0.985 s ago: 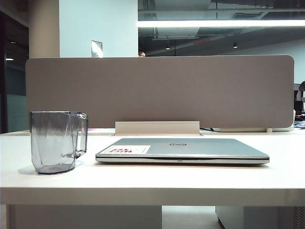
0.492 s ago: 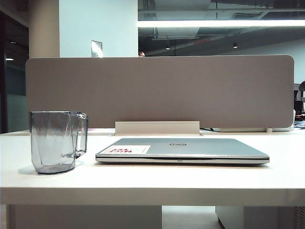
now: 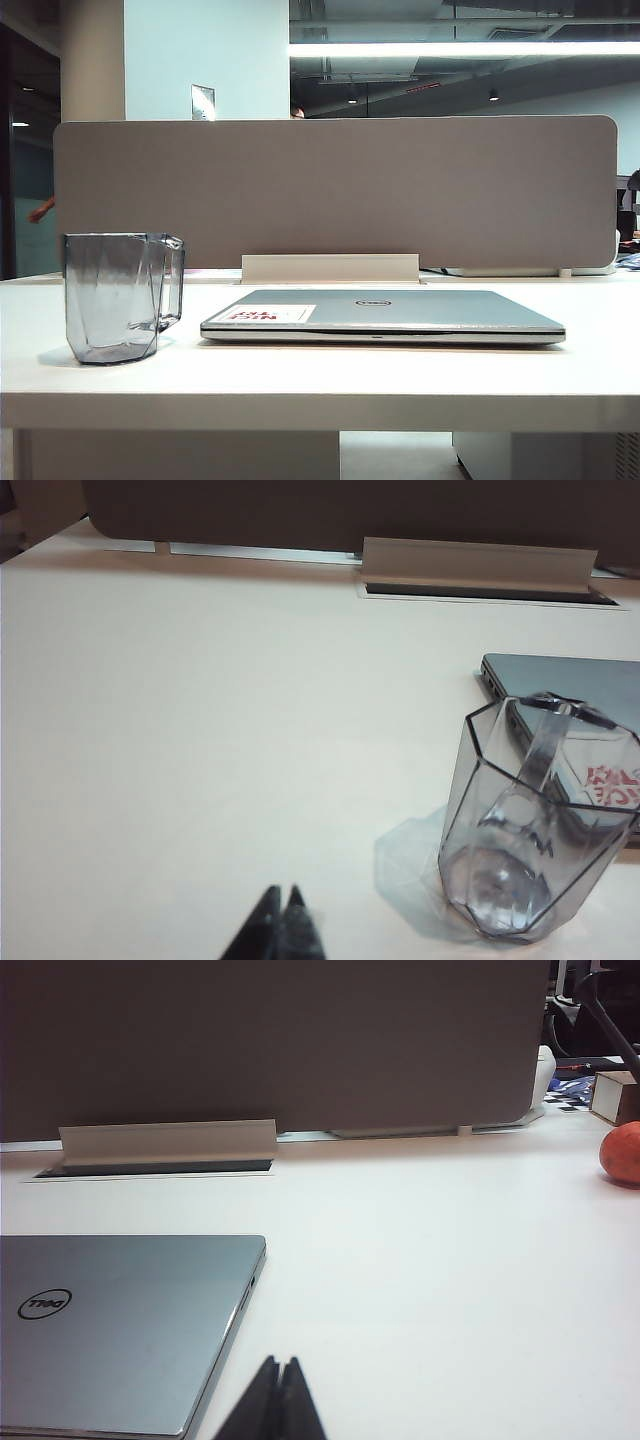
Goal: Pick up the water cup and place it on the right side of the laptop.
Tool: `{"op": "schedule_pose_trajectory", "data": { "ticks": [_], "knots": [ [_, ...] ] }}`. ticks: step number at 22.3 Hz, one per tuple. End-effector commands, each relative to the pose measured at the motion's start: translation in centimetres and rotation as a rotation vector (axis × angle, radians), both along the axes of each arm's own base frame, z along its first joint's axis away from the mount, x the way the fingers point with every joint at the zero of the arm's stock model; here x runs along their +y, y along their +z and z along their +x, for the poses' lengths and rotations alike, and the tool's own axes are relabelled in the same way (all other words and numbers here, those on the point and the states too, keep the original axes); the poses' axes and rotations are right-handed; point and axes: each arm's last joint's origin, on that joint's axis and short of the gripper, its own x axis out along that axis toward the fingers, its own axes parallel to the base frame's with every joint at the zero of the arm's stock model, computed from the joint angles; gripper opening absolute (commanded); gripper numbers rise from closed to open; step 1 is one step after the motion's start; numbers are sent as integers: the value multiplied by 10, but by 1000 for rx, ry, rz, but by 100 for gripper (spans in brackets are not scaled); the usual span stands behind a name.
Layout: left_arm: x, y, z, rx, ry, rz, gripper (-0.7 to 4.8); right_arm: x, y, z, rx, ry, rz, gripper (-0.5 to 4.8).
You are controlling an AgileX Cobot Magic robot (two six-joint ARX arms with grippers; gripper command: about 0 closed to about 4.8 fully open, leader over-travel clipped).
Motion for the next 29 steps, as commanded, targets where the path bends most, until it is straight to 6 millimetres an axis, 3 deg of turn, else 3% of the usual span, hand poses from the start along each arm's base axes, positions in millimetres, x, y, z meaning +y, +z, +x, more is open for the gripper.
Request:
{"op": "schedule_pose_trajectory", "data": {
  "ticks": [1,9,19,29],
  "knots": [
    [0,2,0,-11,-4,-2,-4,0,-1,0,-10,5,4,-8],
    [0,2,0,-10,-8,-4,-4,3,15,-3,-65,86,2,-9],
    [0,2,0,-11,-8,-3,-4,3,58,-10,-112,96,-2,-9],
    [-2,2,0,-13,-79,-11,-4,11,83,22,40,362,1,-9]
  ]
}}
